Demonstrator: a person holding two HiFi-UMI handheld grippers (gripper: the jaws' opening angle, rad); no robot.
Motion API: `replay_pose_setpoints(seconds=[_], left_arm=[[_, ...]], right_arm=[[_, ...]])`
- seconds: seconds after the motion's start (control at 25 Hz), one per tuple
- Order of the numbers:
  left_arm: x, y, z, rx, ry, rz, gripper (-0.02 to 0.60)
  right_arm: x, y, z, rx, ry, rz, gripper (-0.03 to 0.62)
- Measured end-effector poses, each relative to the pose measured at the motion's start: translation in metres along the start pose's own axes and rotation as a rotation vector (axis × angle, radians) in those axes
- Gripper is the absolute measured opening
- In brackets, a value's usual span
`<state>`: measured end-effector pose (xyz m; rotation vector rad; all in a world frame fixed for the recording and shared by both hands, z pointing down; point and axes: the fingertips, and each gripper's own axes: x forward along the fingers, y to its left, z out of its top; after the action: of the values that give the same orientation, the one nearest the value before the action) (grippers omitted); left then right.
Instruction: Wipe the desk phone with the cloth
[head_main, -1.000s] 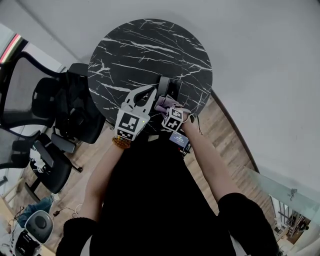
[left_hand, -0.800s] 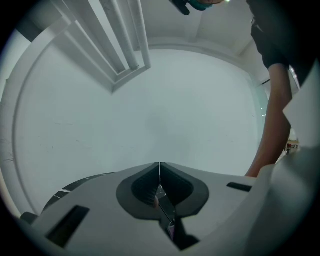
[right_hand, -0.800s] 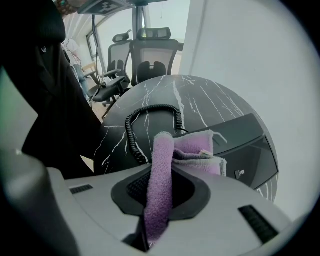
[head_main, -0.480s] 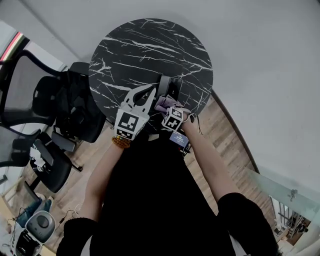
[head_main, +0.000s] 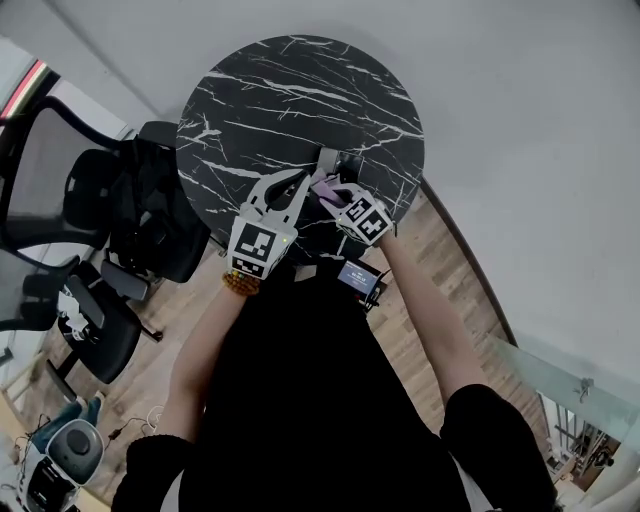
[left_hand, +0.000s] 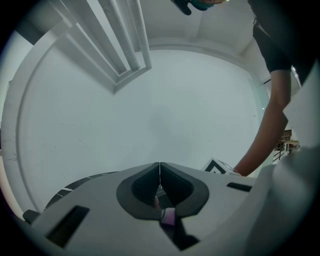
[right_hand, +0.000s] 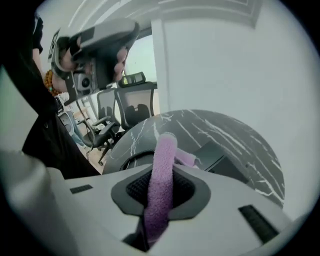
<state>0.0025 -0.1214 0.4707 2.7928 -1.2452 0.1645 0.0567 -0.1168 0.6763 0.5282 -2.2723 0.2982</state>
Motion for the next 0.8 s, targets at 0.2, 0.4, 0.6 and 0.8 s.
replay_pose_setpoints(seconds=[0.2, 0.4, 0.6, 0.8], left_arm=[[-0.002, -0.004, 0.001, 0.010, 0.000, -0.003, 0.017], [-0.002, -0.004, 0.002, 0.018, 0.000, 0.002, 0.015], [0.000, -0.012, 0.002, 0.024, 0.010, -0.014, 0.015], [-0.002, -0.012, 0.001, 0.029, 0.020, -0.008, 0.015]], right_arm=[[-0.041, -0.066, 0.035, -0.044, -0.099, -0.188, 0.063], [-0.079, -0.123, 0.055, -0.093, -0.113, -0.407, 0.061], [-0.088, -0.151, 0.053, -0.145, -0.051, -0.512, 0.063], [-0.051, -0.141, 0.016, -0.212, 0.098, -0.408, 0.063]])
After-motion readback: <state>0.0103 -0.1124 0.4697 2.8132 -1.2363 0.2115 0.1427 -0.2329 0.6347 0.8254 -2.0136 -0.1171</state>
